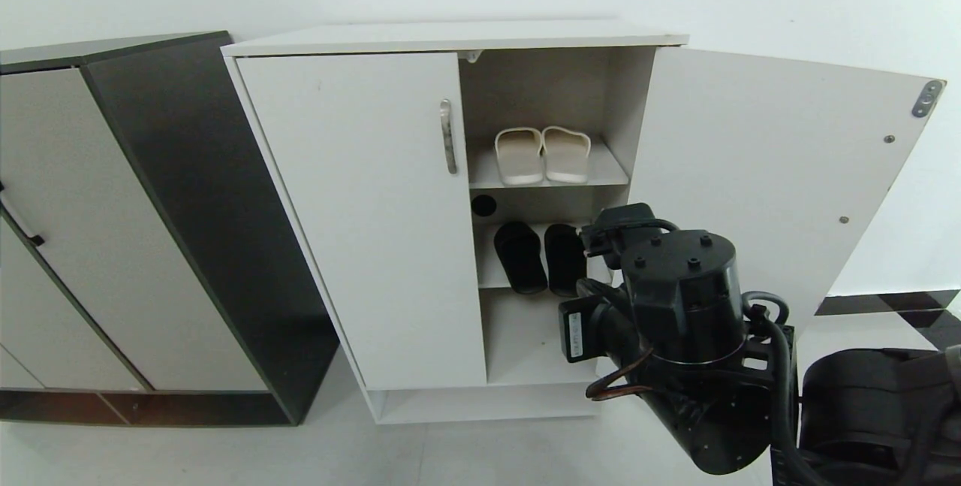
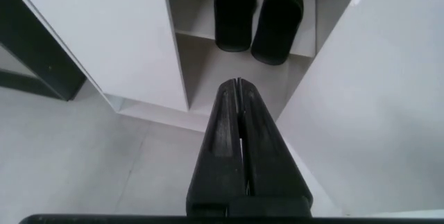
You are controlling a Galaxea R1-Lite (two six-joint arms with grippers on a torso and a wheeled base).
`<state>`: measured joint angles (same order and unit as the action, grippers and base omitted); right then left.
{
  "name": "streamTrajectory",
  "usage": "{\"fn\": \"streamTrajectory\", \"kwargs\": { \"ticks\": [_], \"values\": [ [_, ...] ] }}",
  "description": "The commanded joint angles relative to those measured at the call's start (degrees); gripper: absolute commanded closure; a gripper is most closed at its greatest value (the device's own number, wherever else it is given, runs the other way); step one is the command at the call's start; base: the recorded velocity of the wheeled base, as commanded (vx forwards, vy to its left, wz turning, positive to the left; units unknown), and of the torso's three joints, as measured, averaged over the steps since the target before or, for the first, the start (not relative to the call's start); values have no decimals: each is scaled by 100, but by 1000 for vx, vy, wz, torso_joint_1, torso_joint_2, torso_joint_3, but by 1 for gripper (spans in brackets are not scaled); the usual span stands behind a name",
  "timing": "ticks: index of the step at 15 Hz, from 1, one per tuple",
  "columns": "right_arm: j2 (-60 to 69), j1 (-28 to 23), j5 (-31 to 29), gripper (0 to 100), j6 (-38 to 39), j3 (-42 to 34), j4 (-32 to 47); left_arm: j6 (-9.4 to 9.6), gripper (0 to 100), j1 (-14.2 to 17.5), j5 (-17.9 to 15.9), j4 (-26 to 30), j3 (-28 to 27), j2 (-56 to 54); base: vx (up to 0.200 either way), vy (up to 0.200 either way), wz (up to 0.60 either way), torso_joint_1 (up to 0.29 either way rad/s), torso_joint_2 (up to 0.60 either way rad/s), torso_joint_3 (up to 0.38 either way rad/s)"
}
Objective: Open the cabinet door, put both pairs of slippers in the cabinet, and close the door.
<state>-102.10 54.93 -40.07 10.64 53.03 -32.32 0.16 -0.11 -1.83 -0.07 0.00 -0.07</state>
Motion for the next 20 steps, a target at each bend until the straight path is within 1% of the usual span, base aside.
{"fn": "streamTrajectory", "kwargs": {
  "ticks": [1,9,12,15,20],
  "values": [
    [-12,0,-1,100,-1,-3,-3,2,100,2,-2,-1,0,7,0,0,0,0,0,0],
    [-30,-17,8,100,-10,-38,-3,2,100,2,-11,-1,0,7,0,0,0,0,-14,-14],
    [-38,-61,8,100,-10,-47,-3,2,100,2,-11,-1,0,7,0,0,0,17,-204,-312],
    [-38,-61,8,100,-10,-47,6,2,100,2,-11,-1,0,7,0,0,0,58,-513,-360],
    [-38,-61,8,100,-10,-47,6,2,100,2,-11,-1,0,7,0,0,0,124,-470,-344]
  ]
}}
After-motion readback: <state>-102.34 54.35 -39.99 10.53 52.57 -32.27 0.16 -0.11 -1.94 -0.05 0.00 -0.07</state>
